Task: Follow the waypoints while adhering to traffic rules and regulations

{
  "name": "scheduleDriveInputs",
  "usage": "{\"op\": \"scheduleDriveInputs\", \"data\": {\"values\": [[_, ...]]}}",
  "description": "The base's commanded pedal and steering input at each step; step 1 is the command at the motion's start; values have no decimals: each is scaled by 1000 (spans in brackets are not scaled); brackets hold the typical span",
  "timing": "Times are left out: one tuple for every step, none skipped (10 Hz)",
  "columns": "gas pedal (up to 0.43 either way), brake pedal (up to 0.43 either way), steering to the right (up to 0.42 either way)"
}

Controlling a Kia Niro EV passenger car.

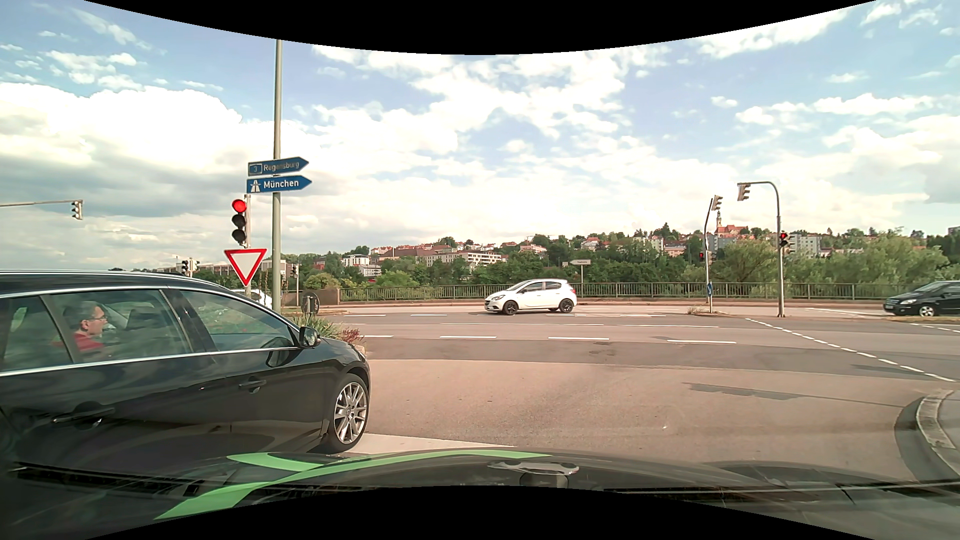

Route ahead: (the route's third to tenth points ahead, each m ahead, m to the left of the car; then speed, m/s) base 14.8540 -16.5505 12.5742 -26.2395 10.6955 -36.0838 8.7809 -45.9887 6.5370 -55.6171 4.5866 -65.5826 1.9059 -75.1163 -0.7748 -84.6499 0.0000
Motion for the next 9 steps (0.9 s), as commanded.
{"op": "scheduleDriveInputs", "data": {"values": [[0,610,259],[0,610,259],[0,610,259],[0,610,259],[0,610,259],[0,610,259],[0,610,259],[0,610,259],[0,610,259]]}}
